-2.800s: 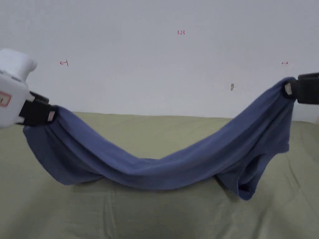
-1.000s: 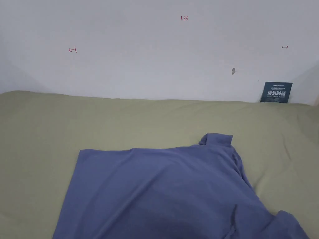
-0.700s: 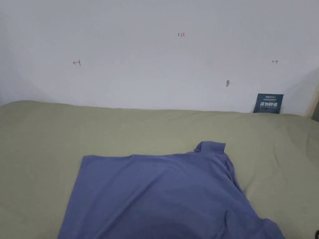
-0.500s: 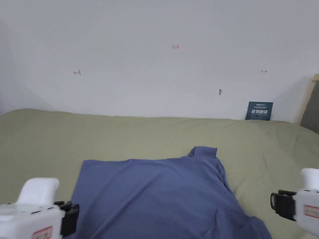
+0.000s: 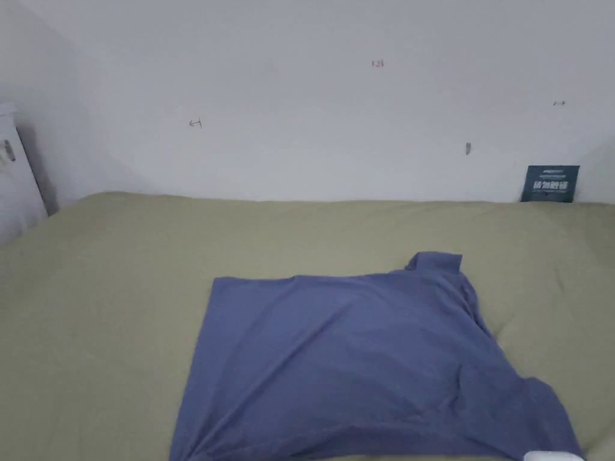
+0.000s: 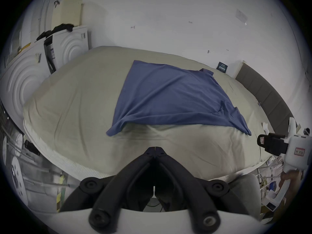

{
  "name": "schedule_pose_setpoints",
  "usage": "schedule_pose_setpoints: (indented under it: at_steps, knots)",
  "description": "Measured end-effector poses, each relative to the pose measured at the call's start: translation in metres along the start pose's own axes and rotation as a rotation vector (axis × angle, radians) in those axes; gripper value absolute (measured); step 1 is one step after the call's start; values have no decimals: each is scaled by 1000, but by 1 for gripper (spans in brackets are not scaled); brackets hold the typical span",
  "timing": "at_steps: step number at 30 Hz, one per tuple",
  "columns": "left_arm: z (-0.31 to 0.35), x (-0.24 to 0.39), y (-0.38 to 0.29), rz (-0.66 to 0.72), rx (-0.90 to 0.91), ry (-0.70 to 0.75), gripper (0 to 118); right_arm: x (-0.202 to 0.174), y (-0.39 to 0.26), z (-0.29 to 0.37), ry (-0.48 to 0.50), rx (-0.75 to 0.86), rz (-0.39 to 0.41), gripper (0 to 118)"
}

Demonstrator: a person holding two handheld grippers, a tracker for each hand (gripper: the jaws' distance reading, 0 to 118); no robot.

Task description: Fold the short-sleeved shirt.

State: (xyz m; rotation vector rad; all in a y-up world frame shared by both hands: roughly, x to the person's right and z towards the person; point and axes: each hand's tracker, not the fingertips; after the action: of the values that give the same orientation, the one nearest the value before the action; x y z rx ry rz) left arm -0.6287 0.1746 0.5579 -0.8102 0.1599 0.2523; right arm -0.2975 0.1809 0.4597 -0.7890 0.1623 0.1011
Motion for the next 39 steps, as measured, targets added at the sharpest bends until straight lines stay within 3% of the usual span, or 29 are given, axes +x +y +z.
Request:
schedule_pose_setpoints:
  at_steps: [8, 11, 12, 15, 16, 22, 27, 31, 32, 33, 34, 39]
  knots:
    - [-21, -13, 35, 29, 16, 22, 0, 3, 38, 1, 0, 67, -7, 1]
    - [-42, -12, 55, 13, 43, 57, 9, 8, 47, 2, 1, 80, -11, 1]
    - [-50, -13, 61, 18, 45, 56, 21, 7, 50, 6, 2, 81, -6, 1]
    - [-73, -18, 70, 24, 23, 49, 69, 10, 52, 5, -4, 78, 3, 1]
    - [-80, -19, 71, -1, 10, 38, 70, 11, 51, 4, 13, 70, -6, 2]
    - [-101, -23, 59, -30, -64, 39, 70, 14, 45, 1, 42, 25, -31, 2]
    - [-108, -20, 44, -227, -104, 79, 70, 14, 43, 0, 68, 5, -36, 2]
    - [-129, -29, 41, -141, -138, 83, 69, 8, 44, -5, 75, -6, -28, 2]
    - [-131, -32, 42, -77, -155, 55, 59, 7, 44, -6, 76, -8, -20, 2]
    - [-132, -36, 42, -11, -167, 20, 16, 7, 44, -6, 77, -9, -13, 2]
    - [-131, -38, 40, 11, -147, 23, 0, 7, 44, -6, 78, -10, -9, 2]
    - [-130, -44, 39, 4, -141, 8, 0, 26, 49, -23, 86, -44, -48, 2]
